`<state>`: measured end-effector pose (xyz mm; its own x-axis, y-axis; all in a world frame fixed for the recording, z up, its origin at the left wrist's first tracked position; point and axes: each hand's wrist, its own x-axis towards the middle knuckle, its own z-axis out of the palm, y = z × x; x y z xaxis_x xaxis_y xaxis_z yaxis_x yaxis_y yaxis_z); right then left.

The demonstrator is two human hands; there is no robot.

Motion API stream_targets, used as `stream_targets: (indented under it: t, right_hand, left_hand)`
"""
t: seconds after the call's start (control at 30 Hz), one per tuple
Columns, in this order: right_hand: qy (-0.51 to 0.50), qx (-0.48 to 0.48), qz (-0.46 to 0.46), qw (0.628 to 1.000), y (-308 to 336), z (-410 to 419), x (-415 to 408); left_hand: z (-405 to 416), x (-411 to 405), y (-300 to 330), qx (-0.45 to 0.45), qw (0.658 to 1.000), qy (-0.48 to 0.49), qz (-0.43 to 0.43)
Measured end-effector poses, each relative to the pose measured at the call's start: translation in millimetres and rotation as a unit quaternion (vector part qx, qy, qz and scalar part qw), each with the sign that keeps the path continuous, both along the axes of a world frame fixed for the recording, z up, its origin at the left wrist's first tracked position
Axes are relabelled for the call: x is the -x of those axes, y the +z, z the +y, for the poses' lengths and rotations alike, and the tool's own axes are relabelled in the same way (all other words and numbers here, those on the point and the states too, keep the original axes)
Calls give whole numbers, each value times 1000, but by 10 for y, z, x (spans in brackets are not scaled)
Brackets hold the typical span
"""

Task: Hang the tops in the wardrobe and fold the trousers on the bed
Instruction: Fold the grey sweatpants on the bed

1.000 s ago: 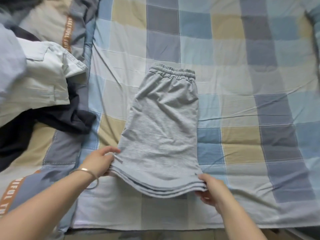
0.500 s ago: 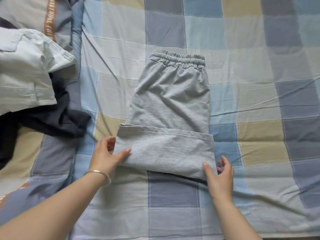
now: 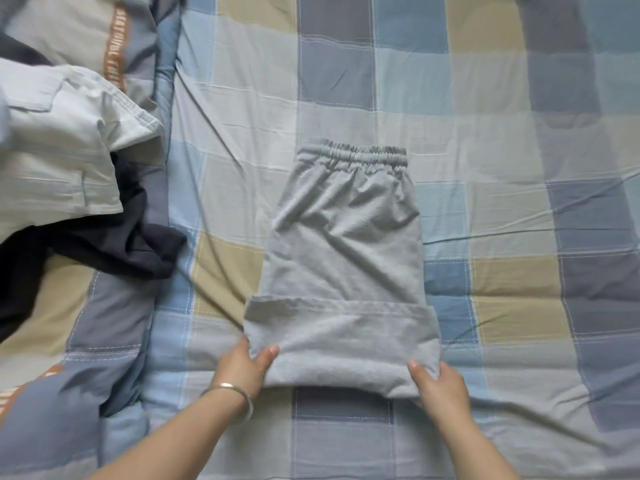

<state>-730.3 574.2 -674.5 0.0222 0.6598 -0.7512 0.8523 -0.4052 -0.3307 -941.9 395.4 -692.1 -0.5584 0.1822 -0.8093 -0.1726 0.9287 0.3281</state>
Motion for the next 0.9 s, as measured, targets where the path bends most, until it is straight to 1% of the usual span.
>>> stream_targets:
  t: [0.1,0.17,0.2,0.23,0.27,0.3,0.33,0.37,0.47,0.53,0.57,0.63,0.73,0.77,0.83,0.9]
  right_hand:
    - [19,35,-73,997,61,-164,-271]
    - [63,69,-122,988,130,-183,-375]
    - [92,79,-144,982,166,-156,-384]
    - [112,72,-157,979,191,-100,-363]
    - [126,44,-159,978,219,-12,-302]
    - [144,4,-155,977,234,115,-193]
    - [168,-40,-147,974,246,275,-38]
    - [194,-77,-136,968,253,457,162]
    - [246,-147,-94,953,221,984,845]
    - [245,-160,-23,956,117,1282,1254]
    - [232,-146,21,961,61,1400,1428]
    - [191,-90,90,973,-43,1555,1663]
    - [108,-43,120,986,-174,1734,1796]
    - [96,-24,130,987,-182,1788,1810]
    - [109,13,156,982,-132,1889,1851]
    - [149,1,157,976,-62,1959,1880]
  left_hand:
    - [-224,-255,65,62,995,-52,-63]
    - [-338,-287,155,86,993,-55,-65]
    - [-361,-252,198,84,995,-36,-44]
    - [-344,-191,245,70,997,-16,8]
    - [-280,-91,293,47,996,-7,71]
    - [-160,49,334,20,992,-12,127]
    - [9,211,385,-6,987,-22,161]
    - [210,390,398,-30,983,-33,176]
    - [852,857,303,-87,974,-59,200]
    - [1233,1044,193,-113,969,-62,212]
    - [1389,1099,123,-121,969,-55,209]
    - [1594,1154,-9,-124,972,-39,196]
    - [1839,1244,-122,-131,978,5,163]
    - [1917,1270,-101,-148,980,14,133]
    - [2089,1321,11,-208,976,37,45]
    - [2184,1323,212,-249,966,64,-36]
